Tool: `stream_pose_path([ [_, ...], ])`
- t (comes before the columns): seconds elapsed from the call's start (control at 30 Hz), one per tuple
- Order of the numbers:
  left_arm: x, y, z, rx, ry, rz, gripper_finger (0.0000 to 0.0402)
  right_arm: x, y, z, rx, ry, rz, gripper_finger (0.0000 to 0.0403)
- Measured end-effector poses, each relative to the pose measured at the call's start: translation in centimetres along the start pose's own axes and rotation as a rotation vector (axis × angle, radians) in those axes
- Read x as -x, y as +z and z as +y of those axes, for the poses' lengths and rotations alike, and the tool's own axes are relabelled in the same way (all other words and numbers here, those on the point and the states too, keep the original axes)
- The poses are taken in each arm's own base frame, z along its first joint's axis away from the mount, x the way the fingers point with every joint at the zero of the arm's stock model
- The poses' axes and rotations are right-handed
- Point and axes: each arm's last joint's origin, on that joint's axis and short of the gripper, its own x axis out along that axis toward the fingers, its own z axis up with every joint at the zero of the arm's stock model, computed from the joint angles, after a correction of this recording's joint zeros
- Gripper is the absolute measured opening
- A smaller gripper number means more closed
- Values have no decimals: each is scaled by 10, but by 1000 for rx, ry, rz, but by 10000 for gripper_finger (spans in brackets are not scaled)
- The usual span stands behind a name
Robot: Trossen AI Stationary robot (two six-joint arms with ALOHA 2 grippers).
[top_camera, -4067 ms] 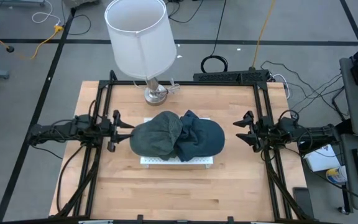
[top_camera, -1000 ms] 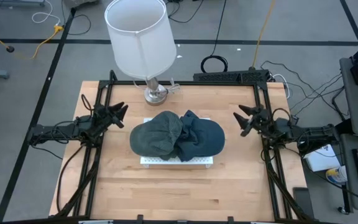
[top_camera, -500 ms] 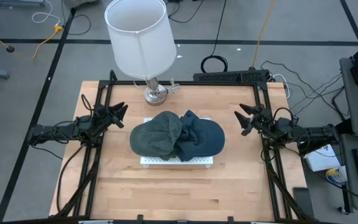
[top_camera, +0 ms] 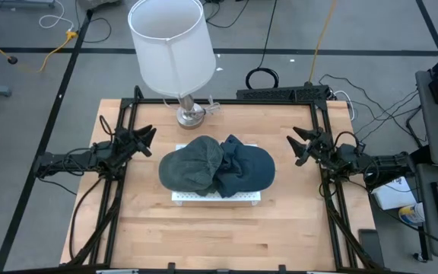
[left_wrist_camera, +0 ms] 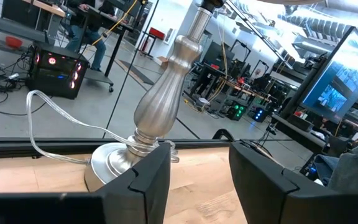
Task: Pick & Place hat
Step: Return to Home Position
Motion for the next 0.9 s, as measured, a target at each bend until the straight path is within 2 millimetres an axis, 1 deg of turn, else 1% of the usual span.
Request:
stream_pose_path([
  [0.53,0,0,0,-1,1,0,203,0,0,0,0,0,0,254],
  [0.9,0,0,0,-1,1,0,209,0,0,0,0,0,0,254],
])
